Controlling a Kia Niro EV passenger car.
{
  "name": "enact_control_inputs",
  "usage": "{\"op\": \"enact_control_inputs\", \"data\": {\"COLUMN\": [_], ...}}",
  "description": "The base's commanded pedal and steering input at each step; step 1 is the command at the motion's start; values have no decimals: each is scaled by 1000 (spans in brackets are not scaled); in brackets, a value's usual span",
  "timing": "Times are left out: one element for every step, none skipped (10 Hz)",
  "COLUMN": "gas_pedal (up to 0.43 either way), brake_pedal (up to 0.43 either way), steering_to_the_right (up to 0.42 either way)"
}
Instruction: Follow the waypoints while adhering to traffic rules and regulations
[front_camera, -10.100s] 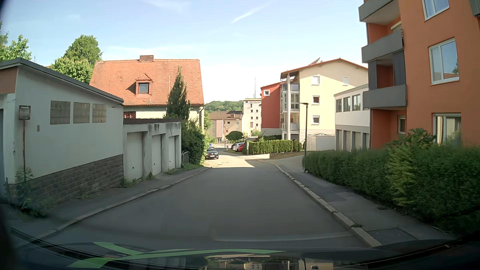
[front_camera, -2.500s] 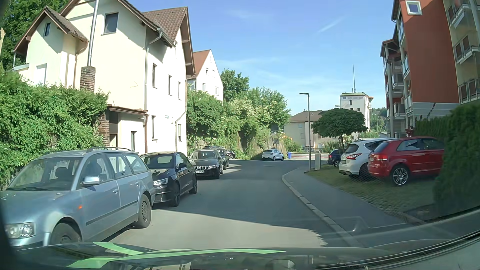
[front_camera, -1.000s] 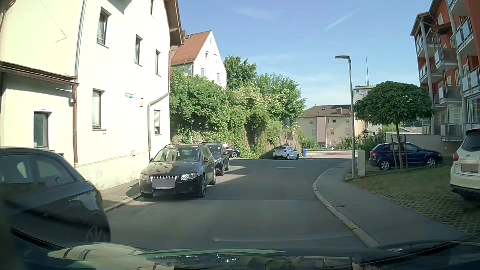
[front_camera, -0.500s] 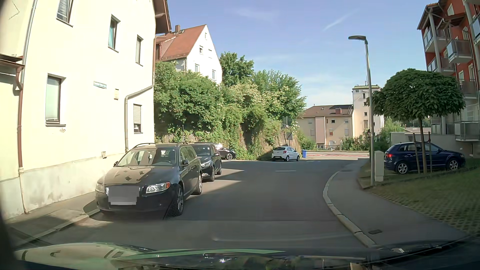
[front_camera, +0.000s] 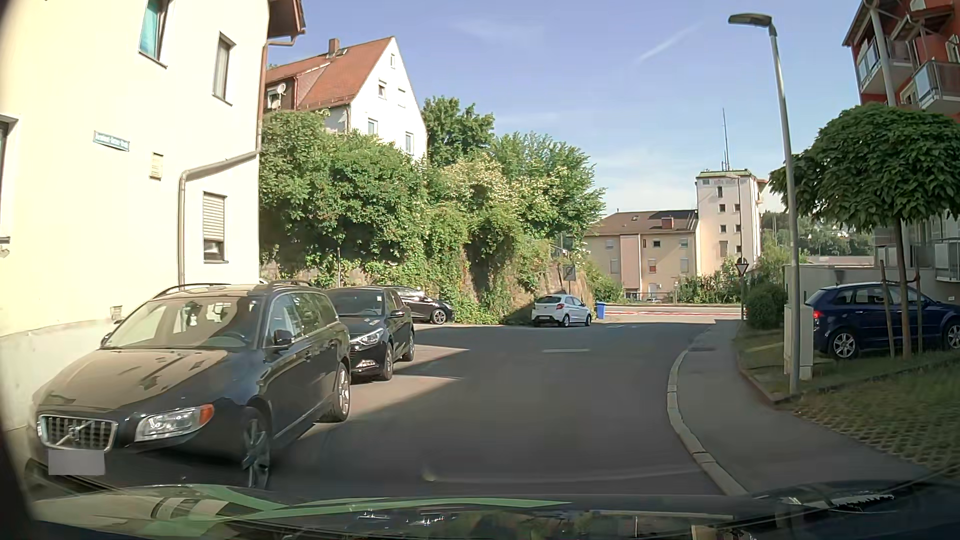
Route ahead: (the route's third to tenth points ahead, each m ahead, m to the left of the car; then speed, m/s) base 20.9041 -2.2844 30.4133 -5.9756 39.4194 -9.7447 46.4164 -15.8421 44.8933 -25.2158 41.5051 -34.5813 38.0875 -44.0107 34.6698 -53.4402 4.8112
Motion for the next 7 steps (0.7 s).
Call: {"op": "enact_control_inputs", "data": {"gas_pedal": [0,0,0,0,0,0,0], "brake_pedal": [104,104,104,110,110,110,110], "steering_to_the_right": [42,42,42,43,44,44,44]}}
